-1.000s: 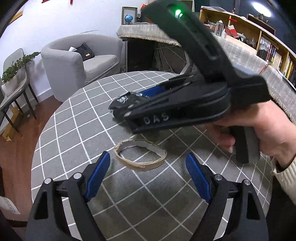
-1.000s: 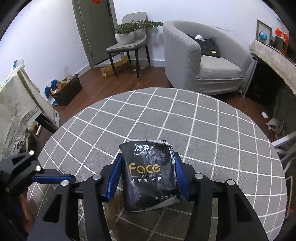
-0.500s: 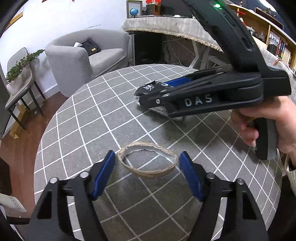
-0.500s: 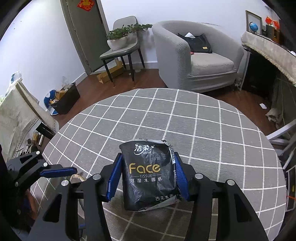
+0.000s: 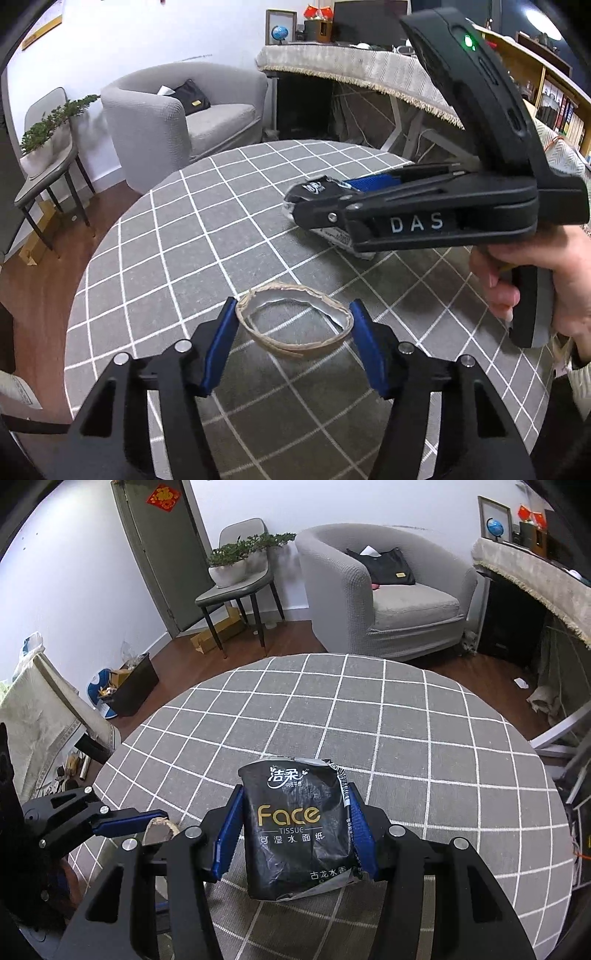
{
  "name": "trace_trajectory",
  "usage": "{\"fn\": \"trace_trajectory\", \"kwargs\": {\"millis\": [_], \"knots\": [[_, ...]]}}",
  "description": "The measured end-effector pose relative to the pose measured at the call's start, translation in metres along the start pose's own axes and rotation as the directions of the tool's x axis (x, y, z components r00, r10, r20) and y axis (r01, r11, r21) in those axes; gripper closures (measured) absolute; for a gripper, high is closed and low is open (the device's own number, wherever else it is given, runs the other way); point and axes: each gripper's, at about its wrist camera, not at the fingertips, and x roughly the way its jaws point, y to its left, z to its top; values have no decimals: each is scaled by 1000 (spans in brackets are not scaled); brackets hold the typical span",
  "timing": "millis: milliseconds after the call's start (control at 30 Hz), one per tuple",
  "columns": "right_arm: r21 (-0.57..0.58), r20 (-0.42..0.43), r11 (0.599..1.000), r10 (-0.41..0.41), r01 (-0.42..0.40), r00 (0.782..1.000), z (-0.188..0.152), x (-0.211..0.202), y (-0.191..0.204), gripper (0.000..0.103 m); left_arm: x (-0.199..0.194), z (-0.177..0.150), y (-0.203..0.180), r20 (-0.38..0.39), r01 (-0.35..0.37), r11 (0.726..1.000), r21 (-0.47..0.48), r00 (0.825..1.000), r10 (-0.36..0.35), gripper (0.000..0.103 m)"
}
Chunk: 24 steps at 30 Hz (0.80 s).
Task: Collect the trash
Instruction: 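Carry the tape roll and tissue pack over the teal bin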
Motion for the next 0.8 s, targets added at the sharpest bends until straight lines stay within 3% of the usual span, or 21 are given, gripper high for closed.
{"fn": "trace_trajectory", "kwargs": {"millis": [267, 567, 800], "knots": [[10, 41, 1000, 12, -13, 999, -16, -18, 15, 49, -23, -15, 2, 59, -51, 996, -75, 997, 56, 39], [-1, 106, 999, 47, -48, 993, -39, -46, 46, 49, -65, -41, 6, 142, -104, 979, -177, 981, 130, 39], [-28, 135, 998, 61, -58, 989, -62, -66, 71, 49, -92, -70, 5, 151, -136, 962, -235, 973, 174, 39]]}}
